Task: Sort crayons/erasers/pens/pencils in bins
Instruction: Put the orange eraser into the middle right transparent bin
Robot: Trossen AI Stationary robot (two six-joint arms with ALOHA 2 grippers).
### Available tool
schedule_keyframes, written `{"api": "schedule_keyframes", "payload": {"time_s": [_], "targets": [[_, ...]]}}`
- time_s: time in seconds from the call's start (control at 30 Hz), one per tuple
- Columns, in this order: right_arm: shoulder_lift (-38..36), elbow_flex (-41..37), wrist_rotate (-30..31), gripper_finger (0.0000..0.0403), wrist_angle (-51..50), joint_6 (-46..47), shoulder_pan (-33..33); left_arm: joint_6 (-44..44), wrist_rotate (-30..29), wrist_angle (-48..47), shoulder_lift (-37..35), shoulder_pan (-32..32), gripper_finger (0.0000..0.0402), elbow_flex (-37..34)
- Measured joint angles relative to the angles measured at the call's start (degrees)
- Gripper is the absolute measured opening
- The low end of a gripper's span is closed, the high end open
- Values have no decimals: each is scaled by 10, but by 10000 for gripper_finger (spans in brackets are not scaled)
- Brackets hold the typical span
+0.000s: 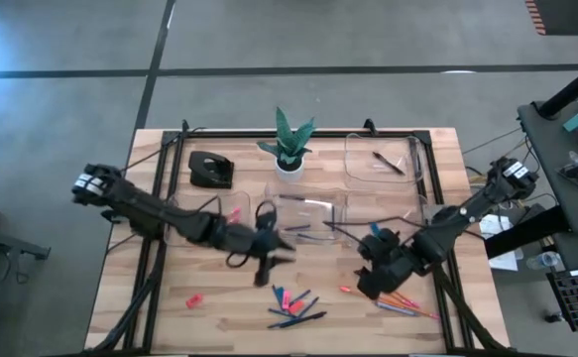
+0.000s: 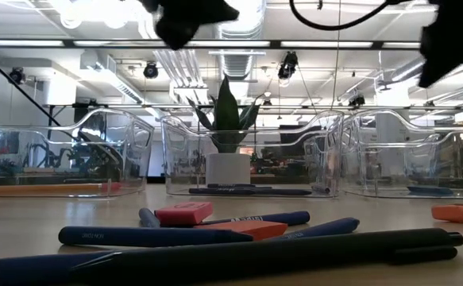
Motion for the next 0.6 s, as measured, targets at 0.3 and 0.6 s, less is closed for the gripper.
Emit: {"api": "schedule_keyframes", "payload": {"time_s": [0.3, 0.6], "targets": [[80, 0, -18, 226, 4, 38, 50, -252, 22, -209, -6, -133, 112, -3], [101, 0, -30, 226, 6, 5, 50, -644, 91, -469, -3, -239, 112, -9]]}}
